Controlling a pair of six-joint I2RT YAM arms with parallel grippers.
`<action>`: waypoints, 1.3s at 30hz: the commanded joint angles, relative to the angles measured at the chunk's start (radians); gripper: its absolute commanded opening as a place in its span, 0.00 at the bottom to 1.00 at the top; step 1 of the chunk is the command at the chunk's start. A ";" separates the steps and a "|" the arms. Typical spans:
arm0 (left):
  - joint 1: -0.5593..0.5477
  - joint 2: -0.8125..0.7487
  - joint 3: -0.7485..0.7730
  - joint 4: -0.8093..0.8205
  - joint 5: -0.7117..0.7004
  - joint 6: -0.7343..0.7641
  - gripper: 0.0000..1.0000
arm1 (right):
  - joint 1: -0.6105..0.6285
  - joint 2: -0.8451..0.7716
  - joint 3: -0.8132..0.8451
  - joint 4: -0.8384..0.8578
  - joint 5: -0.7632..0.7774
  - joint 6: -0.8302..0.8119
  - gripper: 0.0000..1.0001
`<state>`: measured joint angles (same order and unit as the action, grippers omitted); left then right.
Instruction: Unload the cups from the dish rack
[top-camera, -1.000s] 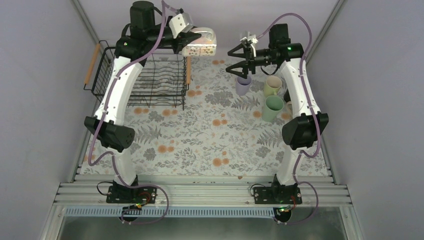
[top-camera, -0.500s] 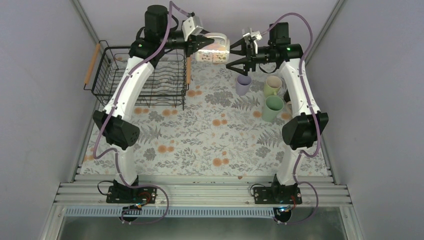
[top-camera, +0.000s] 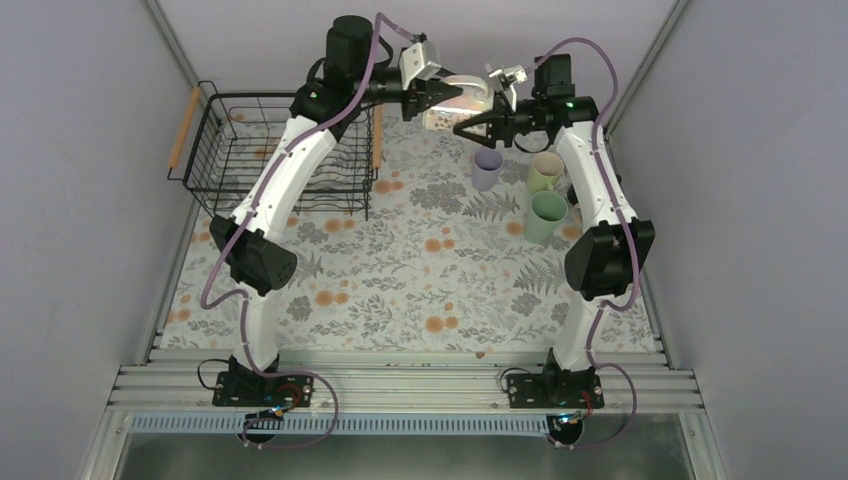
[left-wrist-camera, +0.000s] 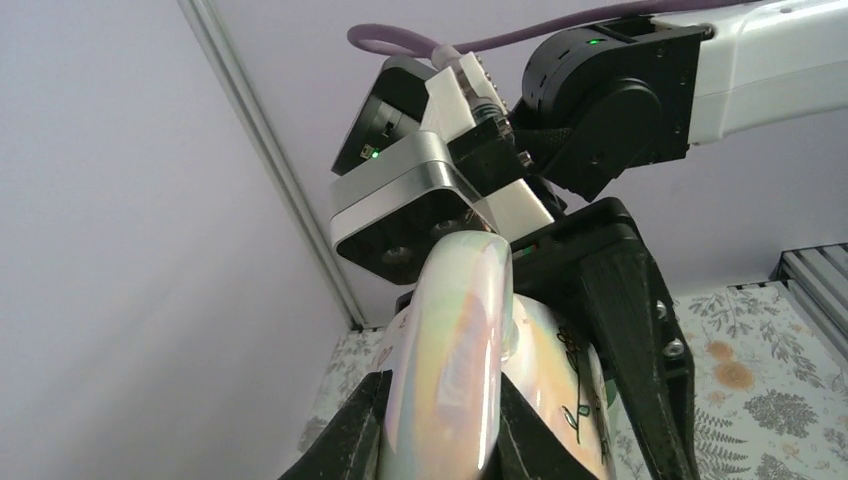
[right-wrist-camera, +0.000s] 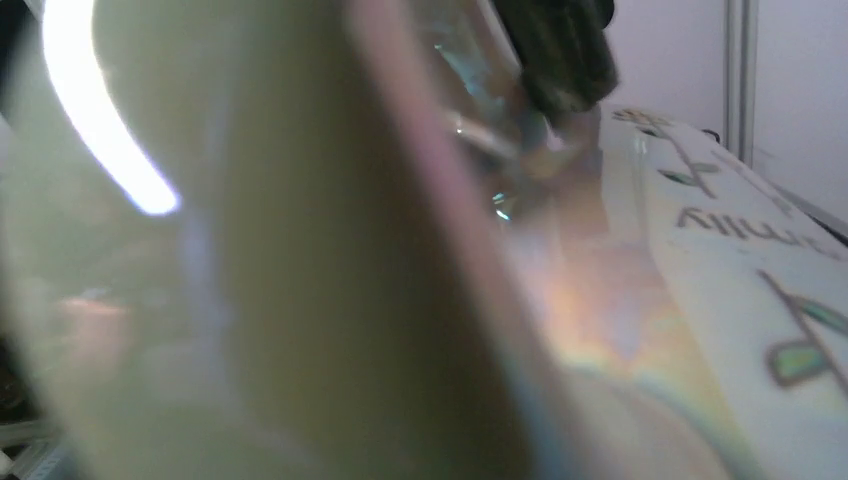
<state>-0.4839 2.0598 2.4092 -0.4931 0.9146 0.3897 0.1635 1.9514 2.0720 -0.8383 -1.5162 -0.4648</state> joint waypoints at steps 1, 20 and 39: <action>-0.021 -0.016 0.071 0.076 0.035 0.031 0.14 | 0.014 -0.048 -0.032 0.056 -0.043 0.024 0.36; 0.052 -0.283 -0.239 -0.007 -0.162 0.239 1.00 | 0.016 0.048 0.162 -0.437 0.404 -0.276 0.03; 0.178 -0.545 -0.549 0.031 -0.630 0.376 1.00 | 0.045 -0.006 -0.239 -0.447 1.074 -0.353 0.03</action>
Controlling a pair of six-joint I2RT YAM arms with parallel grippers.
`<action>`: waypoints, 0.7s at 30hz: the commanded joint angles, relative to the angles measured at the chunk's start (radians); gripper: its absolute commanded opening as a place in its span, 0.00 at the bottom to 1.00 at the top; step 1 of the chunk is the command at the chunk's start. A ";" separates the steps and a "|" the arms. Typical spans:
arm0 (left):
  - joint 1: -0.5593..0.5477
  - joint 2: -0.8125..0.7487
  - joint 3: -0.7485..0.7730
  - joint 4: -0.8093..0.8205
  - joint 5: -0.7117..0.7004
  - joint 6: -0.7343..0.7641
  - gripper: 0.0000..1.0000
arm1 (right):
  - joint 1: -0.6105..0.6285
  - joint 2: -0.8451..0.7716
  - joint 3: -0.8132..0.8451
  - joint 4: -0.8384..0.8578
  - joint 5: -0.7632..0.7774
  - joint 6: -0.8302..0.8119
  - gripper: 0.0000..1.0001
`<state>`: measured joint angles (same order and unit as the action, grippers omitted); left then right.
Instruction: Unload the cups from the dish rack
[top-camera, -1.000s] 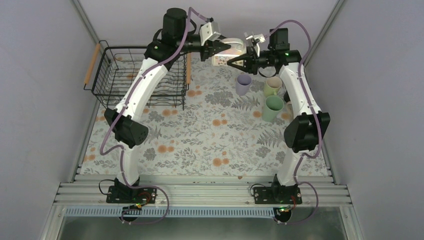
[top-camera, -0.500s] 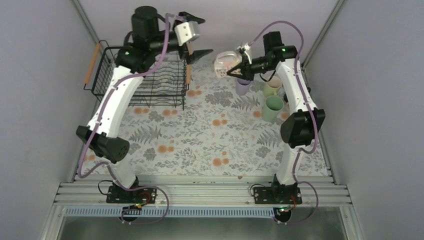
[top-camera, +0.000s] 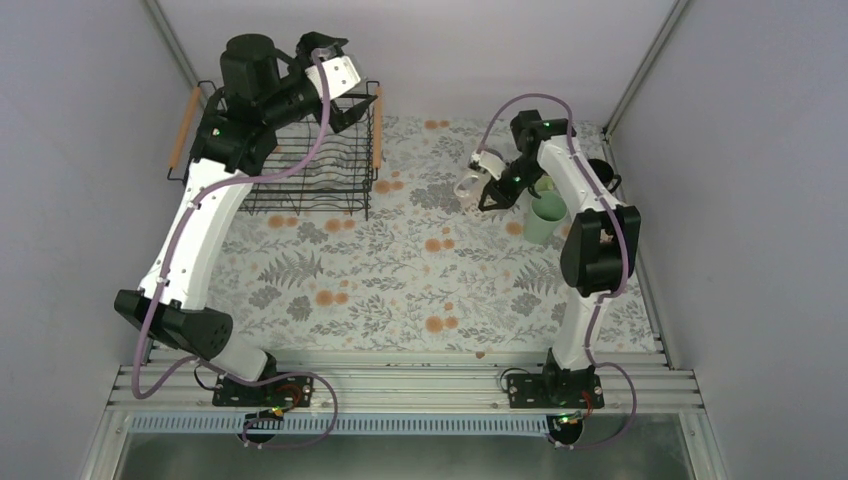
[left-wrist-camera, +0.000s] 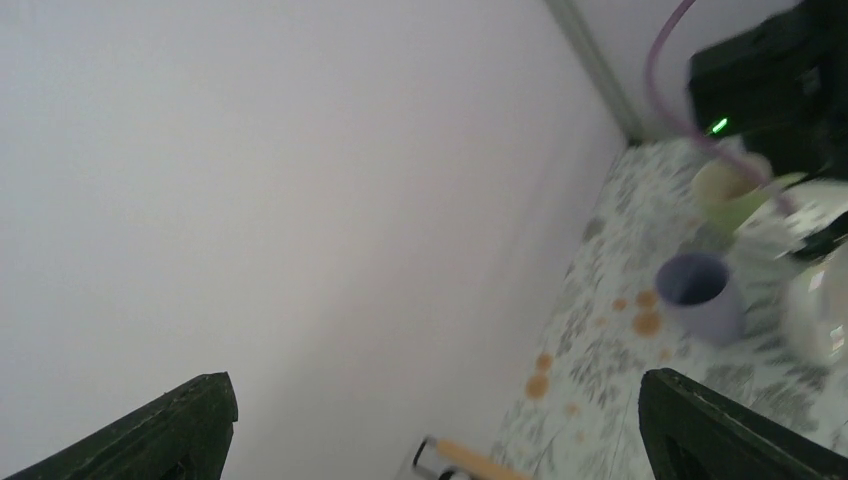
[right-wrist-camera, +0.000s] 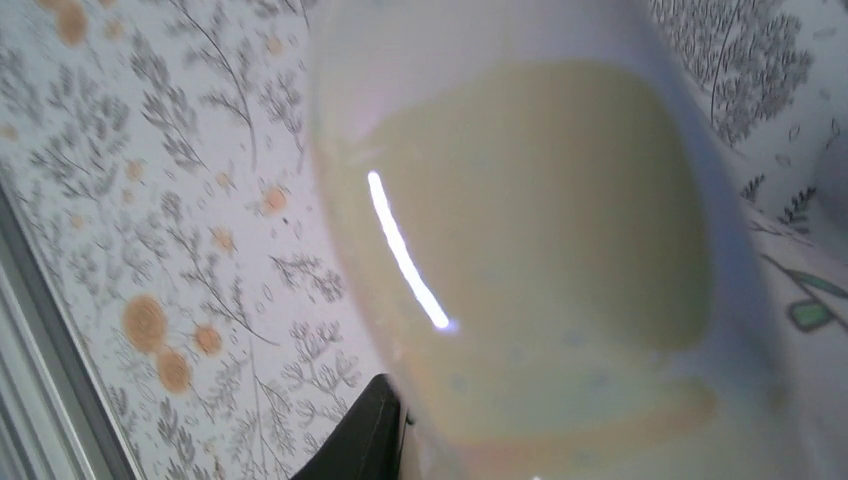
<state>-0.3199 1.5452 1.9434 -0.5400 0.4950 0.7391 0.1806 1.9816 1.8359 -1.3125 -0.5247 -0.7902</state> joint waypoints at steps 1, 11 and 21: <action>0.016 -0.043 -0.109 0.095 -0.262 0.030 1.00 | 0.035 -0.026 -0.003 0.027 0.110 -0.023 0.03; 0.025 -0.144 -0.317 0.187 -0.410 0.072 1.00 | 0.099 0.110 0.079 0.029 0.286 0.046 0.03; 0.026 -0.219 -0.477 0.282 -0.473 0.075 1.00 | 0.113 0.163 0.080 0.052 0.410 0.077 0.03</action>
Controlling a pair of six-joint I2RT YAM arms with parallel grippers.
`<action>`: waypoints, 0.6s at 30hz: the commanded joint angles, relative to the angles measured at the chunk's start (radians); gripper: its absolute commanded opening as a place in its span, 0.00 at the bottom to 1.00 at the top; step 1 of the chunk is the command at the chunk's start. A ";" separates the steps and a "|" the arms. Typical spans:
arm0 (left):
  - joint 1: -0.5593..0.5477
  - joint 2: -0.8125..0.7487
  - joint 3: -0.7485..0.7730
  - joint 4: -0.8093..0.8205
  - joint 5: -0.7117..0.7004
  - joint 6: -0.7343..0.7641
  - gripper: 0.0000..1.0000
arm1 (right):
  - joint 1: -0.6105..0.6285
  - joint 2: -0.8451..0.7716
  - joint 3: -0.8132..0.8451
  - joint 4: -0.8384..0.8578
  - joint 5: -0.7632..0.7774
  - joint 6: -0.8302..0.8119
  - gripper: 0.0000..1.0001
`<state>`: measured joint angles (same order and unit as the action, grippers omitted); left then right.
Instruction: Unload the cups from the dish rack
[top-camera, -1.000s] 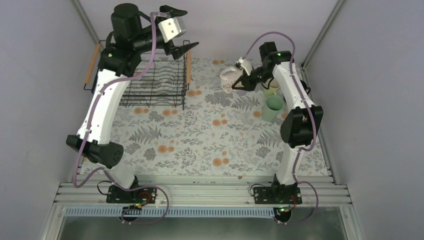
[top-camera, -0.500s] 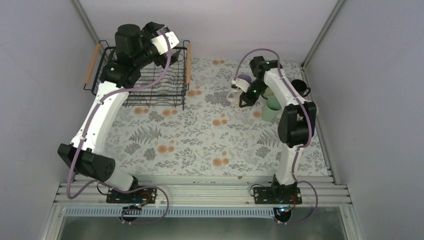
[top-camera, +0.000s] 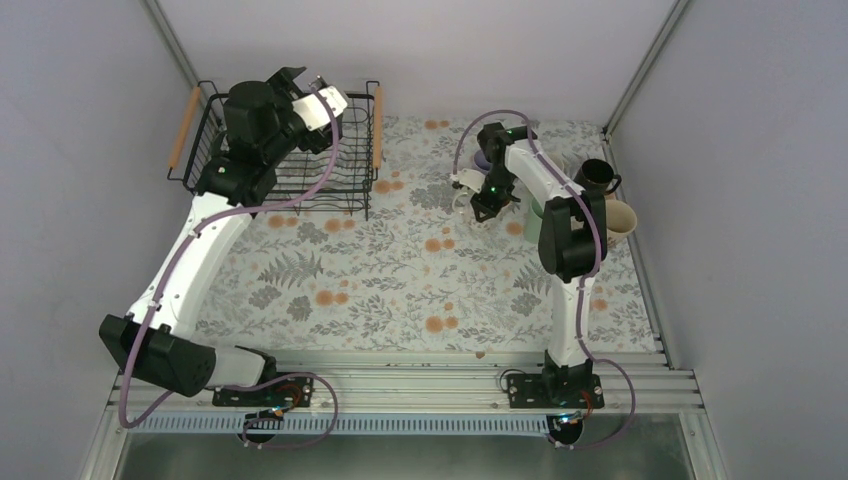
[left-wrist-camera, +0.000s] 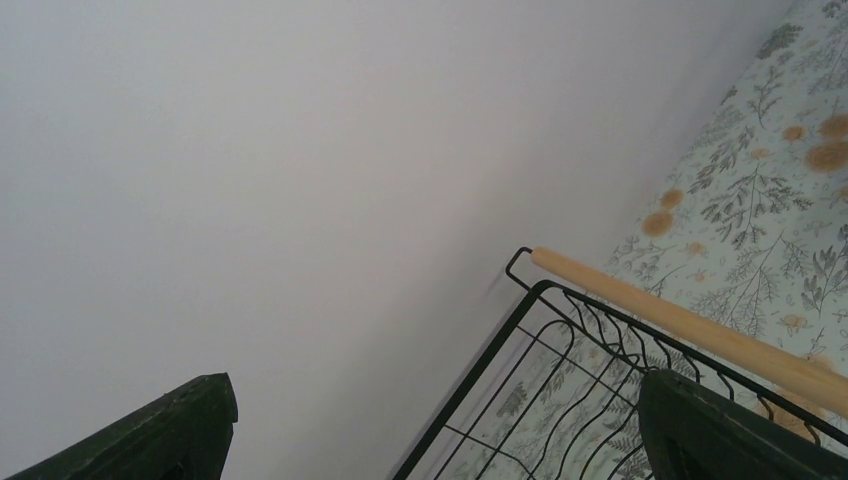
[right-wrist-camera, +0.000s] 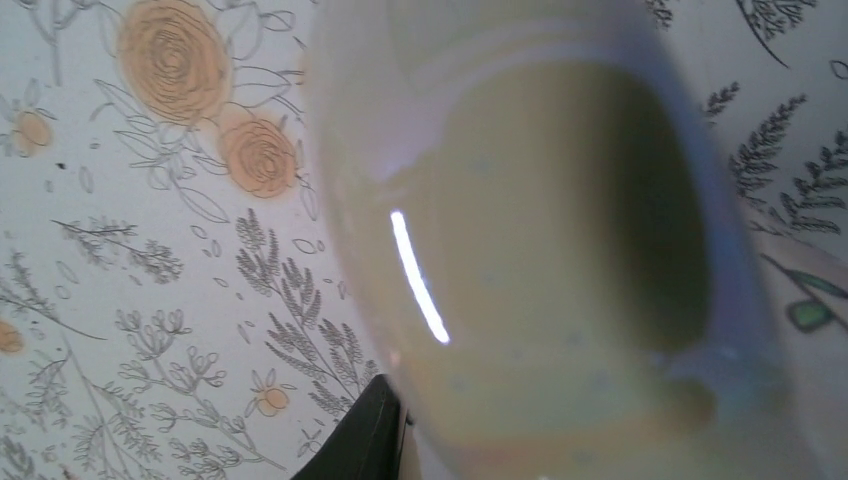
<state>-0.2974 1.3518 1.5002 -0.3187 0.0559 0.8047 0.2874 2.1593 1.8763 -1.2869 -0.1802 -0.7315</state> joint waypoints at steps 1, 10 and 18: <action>0.004 -0.026 -0.040 0.064 -0.036 0.010 1.00 | 0.006 -0.016 0.035 0.028 0.070 0.018 0.03; 0.004 -0.020 -0.047 0.042 -0.003 -0.022 1.00 | 0.007 -0.010 0.009 0.009 0.091 0.002 0.16; 0.004 -0.020 -0.050 0.019 0.006 -0.039 1.00 | 0.016 -0.064 0.003 0.001 0.065 -0.044 0.56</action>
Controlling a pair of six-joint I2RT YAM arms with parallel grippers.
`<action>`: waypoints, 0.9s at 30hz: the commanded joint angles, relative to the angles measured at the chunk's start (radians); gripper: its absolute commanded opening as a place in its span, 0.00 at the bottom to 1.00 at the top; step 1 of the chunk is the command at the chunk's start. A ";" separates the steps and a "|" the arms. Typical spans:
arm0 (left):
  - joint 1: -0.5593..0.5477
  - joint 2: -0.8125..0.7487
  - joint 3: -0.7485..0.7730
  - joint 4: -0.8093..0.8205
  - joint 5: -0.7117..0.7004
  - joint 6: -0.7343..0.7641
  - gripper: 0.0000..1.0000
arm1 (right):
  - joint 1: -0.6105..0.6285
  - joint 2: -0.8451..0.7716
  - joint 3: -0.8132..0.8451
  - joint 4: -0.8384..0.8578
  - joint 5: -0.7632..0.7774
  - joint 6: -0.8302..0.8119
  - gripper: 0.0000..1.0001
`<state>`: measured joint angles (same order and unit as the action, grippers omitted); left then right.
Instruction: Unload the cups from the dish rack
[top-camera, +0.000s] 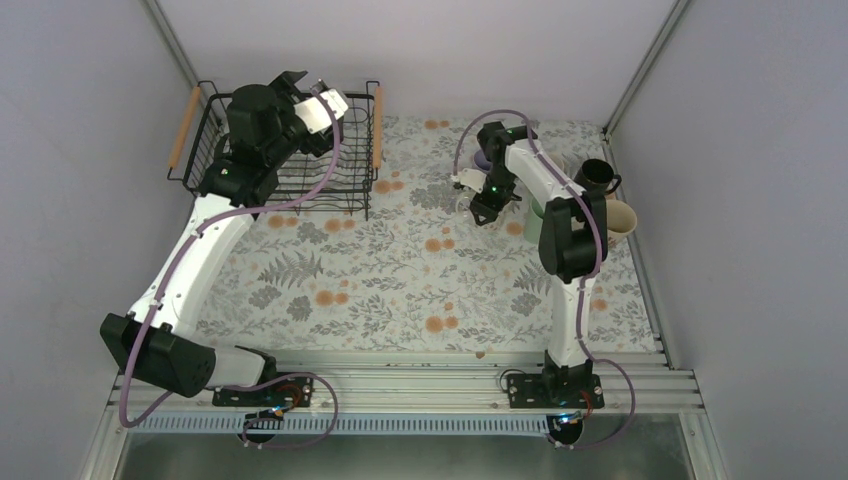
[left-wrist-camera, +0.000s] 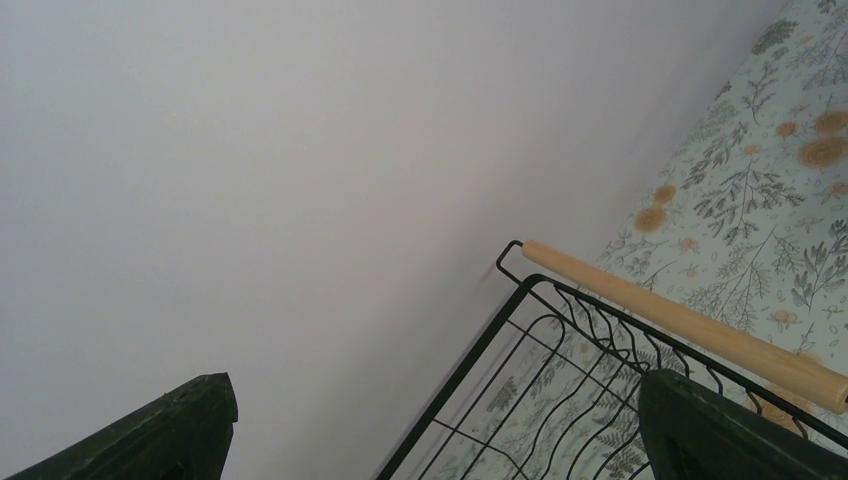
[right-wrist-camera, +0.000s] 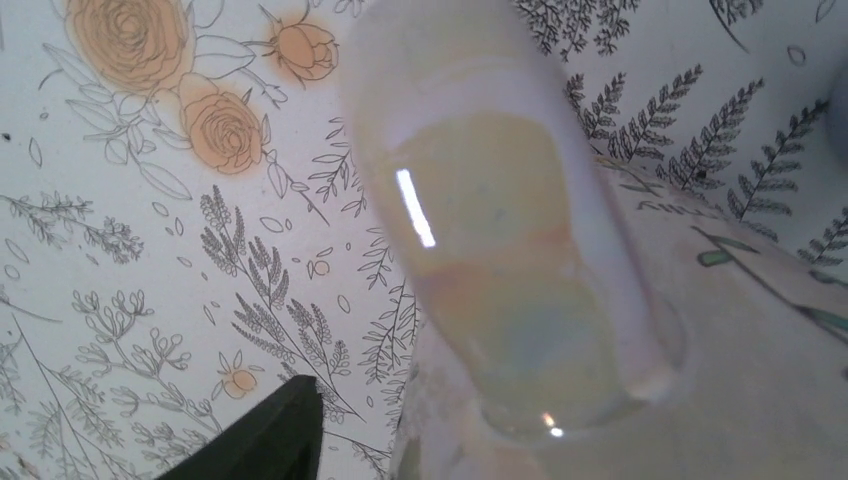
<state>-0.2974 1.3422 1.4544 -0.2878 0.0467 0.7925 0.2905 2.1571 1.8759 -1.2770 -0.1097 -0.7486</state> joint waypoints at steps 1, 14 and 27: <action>0.004 -0.010 -0.005 -0.013 0.017 -0.027 1.00 | 0.013 -0.070 0.008 -0.008 -0.007 -0.028 0.62; 0.059 -0.017 0.001 0.012 0.022 -0.133 1.00 | 0.012 -0.349 0.107 0.018 -0.088 -0.123 1.00; 0.124 -0.082 -0.128 -0.099 0.091 -0.318 1.00 | -0.014 -0.862 -0.430 0.638 -0.113 0.198 1.00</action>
<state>-0.1753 1.3201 1.4319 -0.3489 0.1425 0.5747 0.2852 1.3495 1.6402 -0.7986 -0.2008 -0.6762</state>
